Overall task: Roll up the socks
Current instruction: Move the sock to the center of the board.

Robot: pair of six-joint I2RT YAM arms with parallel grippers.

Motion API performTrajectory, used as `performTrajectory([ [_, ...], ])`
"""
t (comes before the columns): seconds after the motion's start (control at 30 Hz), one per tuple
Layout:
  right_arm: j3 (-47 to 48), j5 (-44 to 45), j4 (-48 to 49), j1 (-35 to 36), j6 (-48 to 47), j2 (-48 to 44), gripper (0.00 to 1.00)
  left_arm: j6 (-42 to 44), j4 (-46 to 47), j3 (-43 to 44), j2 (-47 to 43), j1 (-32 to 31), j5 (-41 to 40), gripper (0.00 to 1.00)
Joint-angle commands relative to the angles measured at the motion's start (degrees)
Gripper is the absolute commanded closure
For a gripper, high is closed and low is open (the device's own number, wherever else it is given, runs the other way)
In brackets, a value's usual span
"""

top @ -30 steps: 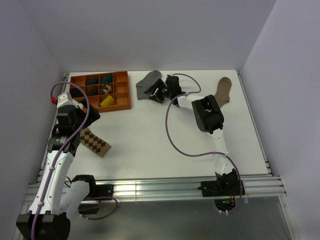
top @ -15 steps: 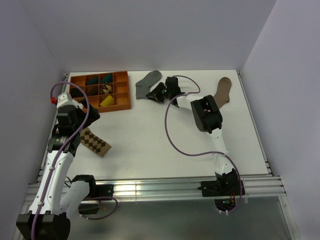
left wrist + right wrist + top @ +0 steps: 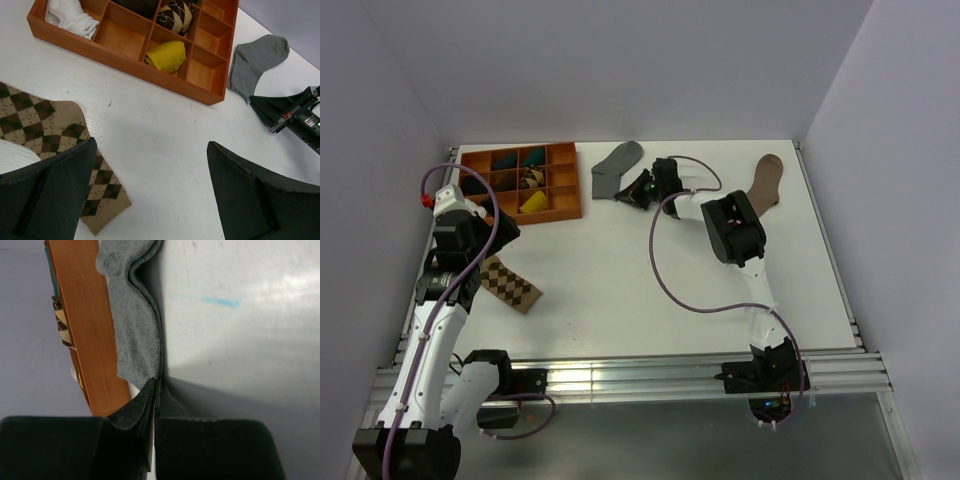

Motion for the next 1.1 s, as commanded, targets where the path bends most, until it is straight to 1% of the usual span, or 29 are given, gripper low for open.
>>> performTrajectory([
  [0.0,-5.22,0.97,1.54,0.60,0.16,-5.01,1.00,0.96,2.12,-0.39,-0.71,0.13,-0.26,0.03],
  [0.13,-13.04,1.15,5.15,0.60,0.95,-9.31,1.00,0.96,2.21,-0.48,-0.97,0.13,-0.17,0.03],
  [0.17,-16.79,1.32,5.94,0.60,1.21,-11.32,1.00,0.87,2.30,-0.48,-1.15,0.13,-0.08,0.03],
  [0.23,-20.59,1.85,8.57,0.60,1.48,-13.44,1.00,1.05,2.39,-0.56,-1.32,0.13,-0.08,0.03],
  [0.33,-29.89,2.47,9.98,0.77,0.95,-19.49,1.00,1.05,2.56,-0.65,-1.67,0.13,0.27,0.03],
  [0.5,-41.16,3.43,12.01,1.74,0.07,-27.50,1.00,0.87,2.83,-0.83,-2.55,0.13,0.89,0.03],
  [0.63,-51.08,3.96,13.50,2.97,0.60,-34.44,0.97,0.96,3.09,-1.09,-2.99,0.13,1.59,0.03],
  [0.8,-58.83,5.28,14.91,6.74,1.66,-40.07,0.93,0.87,3.44,-1.27,-3.26,0.13,2.73,0.03],
  [0.9,-61.04,6.07,13.25,9.46,1.22,-43.24,0.86,0.87,3.44,-1.36,-3.34,0.13,3.17,0.03],
  [0.93,-61.56,6.33,12.63,10.08,0.95,-44.81,0.77,0.87,3.44,-1.36,-3.34,0.13,3.35,0.03],
  [1.0,-61.66,7.65,10.09,11.22,-0.62,-46.84,0.68,0.96,3.70,-1.36,-3.34,0.05,3.61,0.03],
  [1.03,-60.79,8.00,8.77,11.49,-1.59,-48.77,0.61,0.96,3.71,-1.36,-3.34,0.05,3.61,0.03],
  [1.07,-59.30,9.31,5.28,11.67,-3.95,-50.87,0.56,0.87,3.71,-1.36,-3.26,0.05,3.70,0.03],
])
